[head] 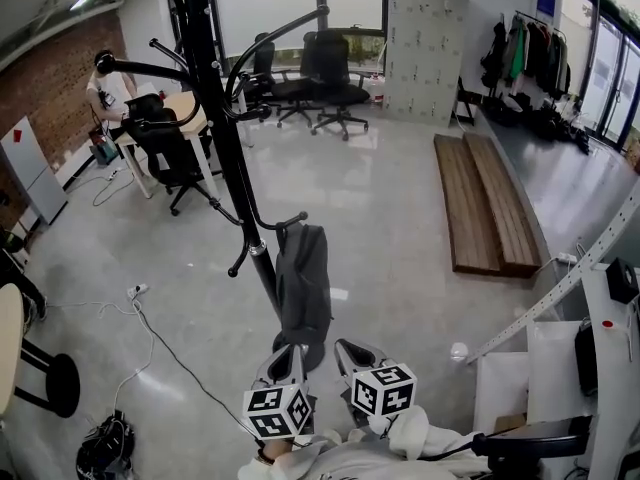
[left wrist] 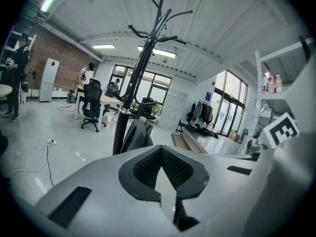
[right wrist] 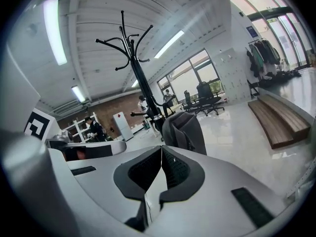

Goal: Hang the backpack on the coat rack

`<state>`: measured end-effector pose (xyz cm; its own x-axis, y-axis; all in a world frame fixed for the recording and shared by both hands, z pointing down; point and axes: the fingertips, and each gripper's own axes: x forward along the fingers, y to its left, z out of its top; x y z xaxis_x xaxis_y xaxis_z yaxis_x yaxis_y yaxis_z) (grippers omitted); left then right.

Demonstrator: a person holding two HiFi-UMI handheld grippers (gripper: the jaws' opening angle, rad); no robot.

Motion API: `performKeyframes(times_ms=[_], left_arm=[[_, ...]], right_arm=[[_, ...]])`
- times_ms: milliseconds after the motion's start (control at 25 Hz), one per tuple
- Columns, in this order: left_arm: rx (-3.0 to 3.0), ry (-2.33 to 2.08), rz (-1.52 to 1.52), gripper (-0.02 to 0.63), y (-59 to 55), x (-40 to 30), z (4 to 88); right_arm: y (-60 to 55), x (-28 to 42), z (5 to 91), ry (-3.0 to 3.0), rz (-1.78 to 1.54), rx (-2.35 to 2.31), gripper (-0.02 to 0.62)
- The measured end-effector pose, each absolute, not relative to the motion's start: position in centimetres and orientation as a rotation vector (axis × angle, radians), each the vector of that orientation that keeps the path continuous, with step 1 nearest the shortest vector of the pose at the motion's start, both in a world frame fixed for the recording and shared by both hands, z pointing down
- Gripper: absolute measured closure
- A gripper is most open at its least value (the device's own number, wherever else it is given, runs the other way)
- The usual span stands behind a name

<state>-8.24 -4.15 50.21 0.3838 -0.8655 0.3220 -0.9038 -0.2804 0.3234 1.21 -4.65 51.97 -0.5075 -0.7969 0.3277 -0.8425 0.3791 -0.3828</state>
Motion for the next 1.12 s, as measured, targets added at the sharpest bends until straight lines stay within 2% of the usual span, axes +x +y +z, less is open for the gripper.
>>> performKeyframes(times_ms=[1120], left_arm=[[2.151,-1.523,0.109,0.603,-2.0,-7.7,52.0]], right_arm=[[-2.6,1.9,52.6,-2.523,0.739,1.483,0.583]])
